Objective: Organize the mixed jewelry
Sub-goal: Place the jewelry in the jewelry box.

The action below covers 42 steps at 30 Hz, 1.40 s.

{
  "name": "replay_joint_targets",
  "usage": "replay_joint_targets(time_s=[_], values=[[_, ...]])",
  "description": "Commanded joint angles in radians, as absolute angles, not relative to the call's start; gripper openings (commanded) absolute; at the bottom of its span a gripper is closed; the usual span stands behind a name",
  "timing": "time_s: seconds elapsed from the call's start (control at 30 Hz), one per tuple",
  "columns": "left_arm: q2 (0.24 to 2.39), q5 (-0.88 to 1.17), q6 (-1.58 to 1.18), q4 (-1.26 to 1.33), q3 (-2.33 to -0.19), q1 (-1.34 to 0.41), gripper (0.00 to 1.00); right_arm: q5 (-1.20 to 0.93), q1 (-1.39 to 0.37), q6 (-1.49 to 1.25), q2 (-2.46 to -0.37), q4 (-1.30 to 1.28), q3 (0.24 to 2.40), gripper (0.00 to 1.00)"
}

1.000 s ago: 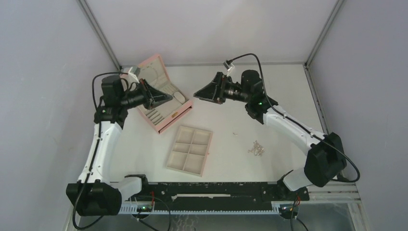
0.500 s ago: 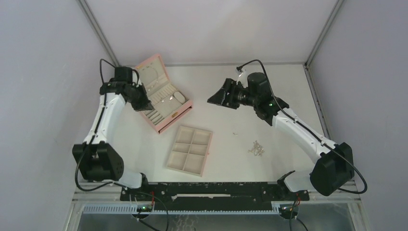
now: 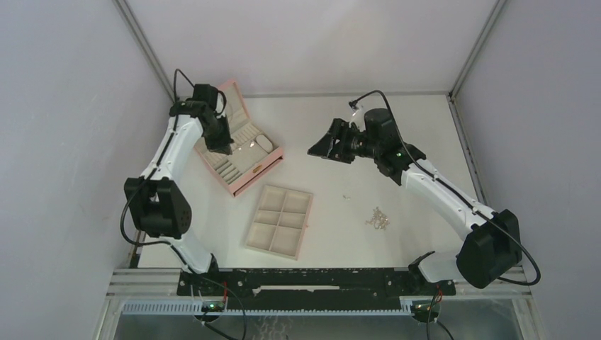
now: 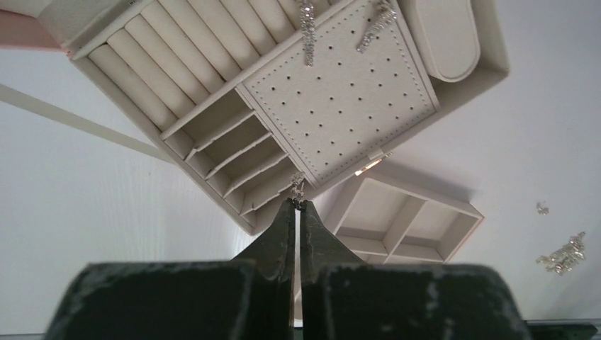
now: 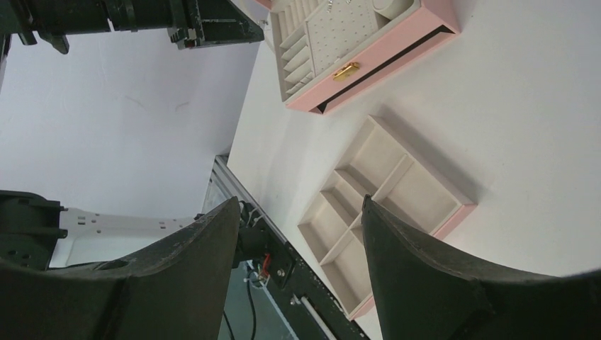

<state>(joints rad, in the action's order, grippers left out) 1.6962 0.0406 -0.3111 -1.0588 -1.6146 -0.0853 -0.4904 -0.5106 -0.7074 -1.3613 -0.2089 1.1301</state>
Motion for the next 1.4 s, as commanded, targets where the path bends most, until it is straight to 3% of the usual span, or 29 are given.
replay_joint_targets(time_s=[0.0, 1.37], values=[[1.722, 0.011, -0.278, -1.083, -1.675, -0.083, 0.00, -0.475, -0.506, -0.676, -1.351, -0.218, 1.139, 0.72], [1.965, -0.023, -0.249, -1.166, -1.783, -0.138, 0.00, -0.478, -0.507, -0.690, -1.375, -0.203, 1.126, 0.72]])
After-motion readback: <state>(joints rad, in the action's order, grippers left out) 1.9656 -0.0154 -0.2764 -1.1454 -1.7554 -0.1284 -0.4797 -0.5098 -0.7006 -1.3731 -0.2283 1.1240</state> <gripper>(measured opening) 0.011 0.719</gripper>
